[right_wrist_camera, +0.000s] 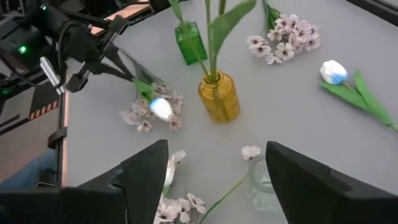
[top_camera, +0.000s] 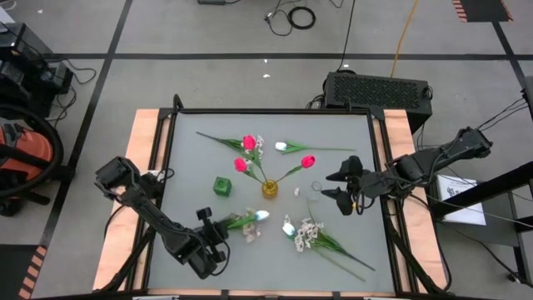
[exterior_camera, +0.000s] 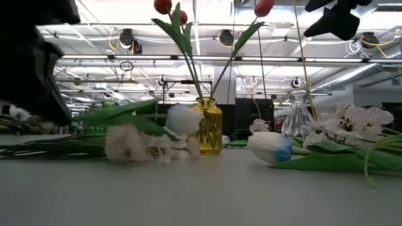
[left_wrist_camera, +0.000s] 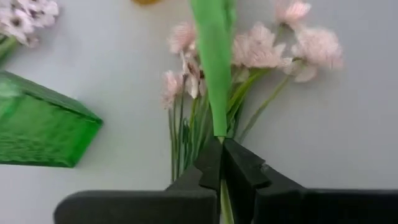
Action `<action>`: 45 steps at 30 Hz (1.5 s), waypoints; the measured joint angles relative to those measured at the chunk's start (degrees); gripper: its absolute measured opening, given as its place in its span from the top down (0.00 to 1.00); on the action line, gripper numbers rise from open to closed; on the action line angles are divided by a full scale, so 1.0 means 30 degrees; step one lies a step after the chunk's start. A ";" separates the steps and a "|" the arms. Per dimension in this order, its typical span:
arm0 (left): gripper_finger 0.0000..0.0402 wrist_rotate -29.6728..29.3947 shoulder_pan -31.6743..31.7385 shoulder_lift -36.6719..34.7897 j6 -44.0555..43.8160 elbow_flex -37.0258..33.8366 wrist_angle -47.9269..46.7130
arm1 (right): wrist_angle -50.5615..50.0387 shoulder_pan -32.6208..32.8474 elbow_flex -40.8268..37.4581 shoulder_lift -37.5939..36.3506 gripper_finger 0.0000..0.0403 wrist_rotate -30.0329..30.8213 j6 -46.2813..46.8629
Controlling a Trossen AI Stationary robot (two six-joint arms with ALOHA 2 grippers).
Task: Sort flowers into vase by color
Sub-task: Put the bottom left white flower into the green flower vase
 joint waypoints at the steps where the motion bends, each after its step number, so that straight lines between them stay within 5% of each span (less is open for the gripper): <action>1: 0.96 -0.0025 0.0000 -0.0303 0.0006 0.0000 -0.0157 | 0.0114 0.0071 0.0000 0.0000 0.35 0.0005 -0.0010; 17: 0.97 -0.1416 -0.2059 -0.6380 0.3750 0.0000 0.0456 | 0.2329 0.1933 0.0000 -0.0075 0.35 0.1039 -0.1242; 21: 0.97 -0.3587 -0.3158 -0.8293 0.6788 0.0000 0.2798 | 0.4239 0.2535 0.0000 -0.0117 0.35 0.1574 -0.2350; 27: 0.97 -0.6198 -0.3411 -0.9566 1.5014 0.0000 0.9766 | 0.9413 0.3734 0.0022 0.0142 0.35 0.2802 -0.6307; 36: 0.97 -0.4733 -0.2340 -0.9551 2.5342 0.0000 1.9750 | 1.7934 0.4966 0.0022 0.2650 0.35 0.2873 -1.1989; 45: 0.97 -0.1405 -0.1733 -0.9544 2.7554 0.0000 2.3282 | 2.1565 0.5221 0.1222 0.4794 0.35 0.0022 -1.5559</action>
